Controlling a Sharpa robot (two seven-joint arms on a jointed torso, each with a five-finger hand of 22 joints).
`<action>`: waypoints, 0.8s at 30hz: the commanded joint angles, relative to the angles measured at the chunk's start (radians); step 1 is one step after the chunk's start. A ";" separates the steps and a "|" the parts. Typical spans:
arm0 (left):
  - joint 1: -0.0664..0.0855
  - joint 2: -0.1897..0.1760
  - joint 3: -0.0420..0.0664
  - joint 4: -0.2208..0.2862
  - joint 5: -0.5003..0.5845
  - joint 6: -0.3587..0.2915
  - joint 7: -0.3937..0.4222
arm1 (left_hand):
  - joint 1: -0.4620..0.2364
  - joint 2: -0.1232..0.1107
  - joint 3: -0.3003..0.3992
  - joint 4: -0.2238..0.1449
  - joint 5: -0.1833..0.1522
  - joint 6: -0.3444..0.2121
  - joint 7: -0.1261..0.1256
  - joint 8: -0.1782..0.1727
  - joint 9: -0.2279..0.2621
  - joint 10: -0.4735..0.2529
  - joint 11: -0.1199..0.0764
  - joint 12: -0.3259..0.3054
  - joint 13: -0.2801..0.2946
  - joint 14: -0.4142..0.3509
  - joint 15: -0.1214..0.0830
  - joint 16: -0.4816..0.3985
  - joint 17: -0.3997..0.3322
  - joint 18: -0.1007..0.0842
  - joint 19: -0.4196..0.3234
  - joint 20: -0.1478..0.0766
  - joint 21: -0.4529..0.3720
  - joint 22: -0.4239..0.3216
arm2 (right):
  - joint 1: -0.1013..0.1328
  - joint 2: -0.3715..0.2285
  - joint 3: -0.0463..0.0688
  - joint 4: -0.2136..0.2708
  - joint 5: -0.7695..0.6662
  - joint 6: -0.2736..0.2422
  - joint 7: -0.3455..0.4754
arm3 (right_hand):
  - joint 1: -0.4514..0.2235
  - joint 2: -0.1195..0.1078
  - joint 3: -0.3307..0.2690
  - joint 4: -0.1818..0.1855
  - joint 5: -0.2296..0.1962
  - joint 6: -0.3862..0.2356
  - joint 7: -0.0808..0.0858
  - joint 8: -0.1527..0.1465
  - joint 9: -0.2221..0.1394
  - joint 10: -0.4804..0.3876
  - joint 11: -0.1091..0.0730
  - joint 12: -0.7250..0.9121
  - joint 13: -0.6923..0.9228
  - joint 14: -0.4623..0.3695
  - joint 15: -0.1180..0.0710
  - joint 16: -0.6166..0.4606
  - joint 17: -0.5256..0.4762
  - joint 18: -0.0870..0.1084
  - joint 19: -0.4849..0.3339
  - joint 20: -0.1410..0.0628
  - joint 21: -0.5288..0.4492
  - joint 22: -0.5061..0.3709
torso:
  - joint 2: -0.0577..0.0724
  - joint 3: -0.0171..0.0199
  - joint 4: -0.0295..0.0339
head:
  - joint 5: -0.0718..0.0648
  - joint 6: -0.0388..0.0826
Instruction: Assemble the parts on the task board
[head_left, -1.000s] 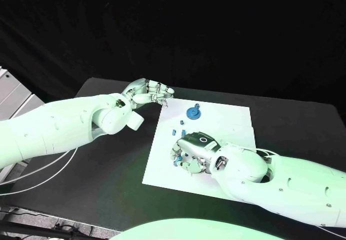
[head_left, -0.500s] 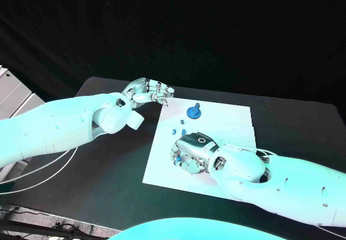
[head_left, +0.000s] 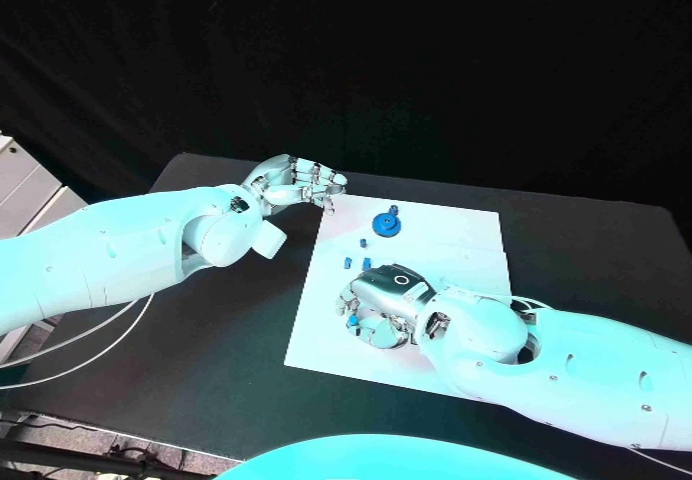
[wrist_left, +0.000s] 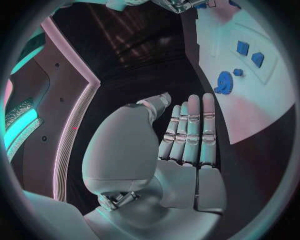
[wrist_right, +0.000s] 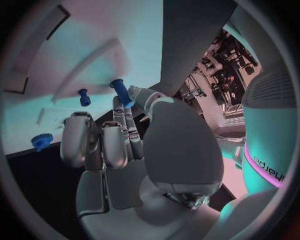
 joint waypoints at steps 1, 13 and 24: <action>0.000 0.000 0.001 0.002 0.001 0.010 0.006 | 0.007 0.001 -0.007 0.001 -0.004 -0.007 0.003 0.000 -0.002 -0.008 0.002 0.003 -0.001 0.003 0.002 -0.004 -0.001 0.012 0.007 0.000 -0.004 -0.001 | -0.003 -0.003 -0.003 0.000 -0.004 0.005 0.022 | -0.014 -0.005 -0.010 -0.001 0.000 -0.016 0.002 -0.008 -0.002 -0.040 0.010 -0.012 -0.010 0.004 0.007 -0.011 -0.016 0.008 -0.017 0.004 -0.044 0.045 | 0.000 0.0007 -0.0004 | 0.000 0.001; 0.000 -0.001 0.001 0.002 0.001 0.012 0.004 | 0.007 0.001 -0.007 0.001 -0.004 -0.007 0.003 0.000 -0.002 -0.008 0.002 0.003 -0.001 0.003 0.002 -0.004 -0.001 0.012 0.007 0.000 -0.004 -0.001 | -0.003 -0.020 -0.003 0.005 0.006 -0.059 0.039 | 0.072 0.062 -0.342 0.069 -0.032 -0.090 0.008 -0.038 -0.014 -0.259 0.039 0.070 -0.040 -0.072 0.032 -0.133 -0.222 0.057 -0.108 0.028 -0.378 -0.133 | 0.000 0.0011 0.0002 | -0.004 0.004; 0.000 -0.001 0.001 0.001 0.001 0.012 0.004 | 0.007 0.000 -0.008 0.002 -0.004 -0.008 0.004 -0.001 -0.002 -0.008 0.002 0.004 -0.001 0.002 0.003 -0.004 -0.001 0.012 0.007 0.000 -0.005 -0.001 | 0.022 -0.120 0.002 0.058 0.108 -0.143 0.102 | 0.129 0.037 -0.581 0.177 -0.035 -0.217 -0.015 -0.050 -0.044 -0.364 0.051 0.144 -0.039 -0.119 0.042 -0.221 -0.361 0.088 -0.144 0.038 -0.615 -0.278 | -0.002 0.0004 -0.0008 | -0.036 0.023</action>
